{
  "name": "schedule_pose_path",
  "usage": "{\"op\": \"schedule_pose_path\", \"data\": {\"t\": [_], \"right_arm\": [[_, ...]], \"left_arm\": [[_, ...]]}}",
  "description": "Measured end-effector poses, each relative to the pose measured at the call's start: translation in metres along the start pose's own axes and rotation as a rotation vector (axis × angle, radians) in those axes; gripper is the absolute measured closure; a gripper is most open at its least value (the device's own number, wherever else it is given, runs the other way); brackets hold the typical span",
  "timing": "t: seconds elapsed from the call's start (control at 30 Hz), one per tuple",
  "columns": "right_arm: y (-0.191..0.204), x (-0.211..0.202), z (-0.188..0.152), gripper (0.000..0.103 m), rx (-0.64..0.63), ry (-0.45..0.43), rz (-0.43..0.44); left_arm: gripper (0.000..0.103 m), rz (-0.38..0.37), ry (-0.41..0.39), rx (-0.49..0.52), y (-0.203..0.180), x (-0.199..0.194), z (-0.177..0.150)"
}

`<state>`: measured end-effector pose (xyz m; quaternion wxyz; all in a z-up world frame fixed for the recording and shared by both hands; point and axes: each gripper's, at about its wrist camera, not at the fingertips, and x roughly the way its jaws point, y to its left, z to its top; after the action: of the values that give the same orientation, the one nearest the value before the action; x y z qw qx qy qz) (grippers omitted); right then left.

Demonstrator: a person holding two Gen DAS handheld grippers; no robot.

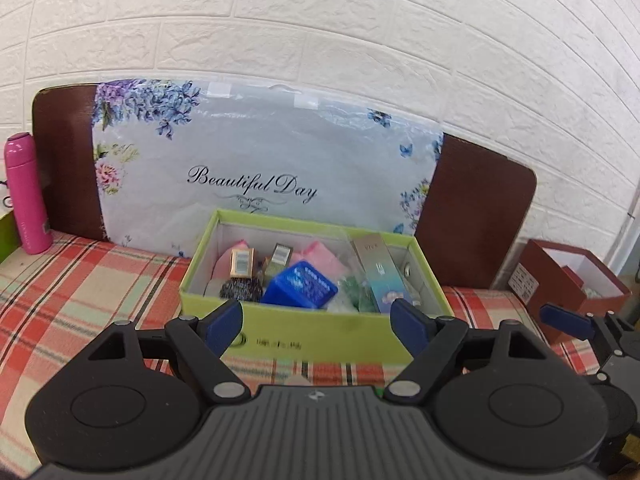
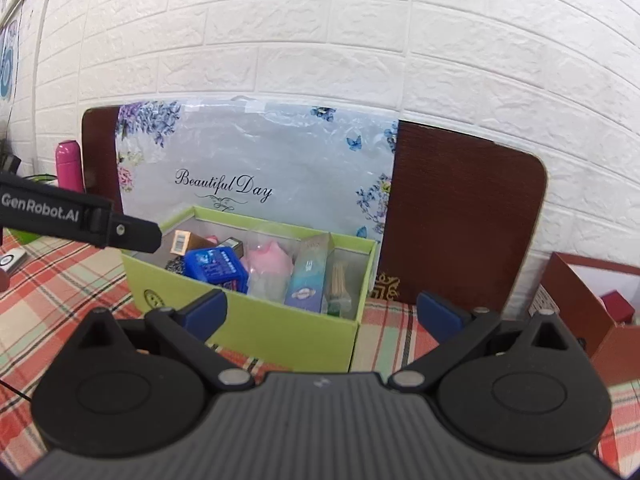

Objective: Organize objects
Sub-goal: 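Open both tools and move them back over the table, then grasp the clear toothbrush case with the left tool while the right tool grasps the red tape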

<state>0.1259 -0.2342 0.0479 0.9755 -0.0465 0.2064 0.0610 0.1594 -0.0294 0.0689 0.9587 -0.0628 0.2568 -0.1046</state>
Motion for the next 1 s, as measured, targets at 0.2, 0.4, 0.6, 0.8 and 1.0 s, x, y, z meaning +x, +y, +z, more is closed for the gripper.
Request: {"op": "schedule_pose_path", "data": {"t": [0.2,0.4,0.6,0.8,1.0], "right_arm": [[-0.007,-0.034,-0.029,0.0,0.088,0.029,0.01],[-0.012,-0.058,-0.055,0.0,0.148,0.042,-0.009],[-0.013,-0.07,-0.088,0.0,0.154,0.061,-0.083],[-0.013,-0.069,-0.114,0.0,0.157,0.123,-0.109],[-0.017,-0.073,-0.123,0.0,0.151,0.136,-0.122]], "left_arm": [[0.019,0.011,0.046,-0.014,-0.002,-0.025,-0.033],[0.019,0.02,0.093,-0.049,-0.001,-0.033,-0.059],[0.019,0.043,0.167,-0.093,0.005,-0.026,-0.084],[0.019,0.023,0.213,-0.124,0.0,-0.006,-0.1],[0.019,0.005,0.221,-0.21,-0.015,0.032,-0.097]]}}
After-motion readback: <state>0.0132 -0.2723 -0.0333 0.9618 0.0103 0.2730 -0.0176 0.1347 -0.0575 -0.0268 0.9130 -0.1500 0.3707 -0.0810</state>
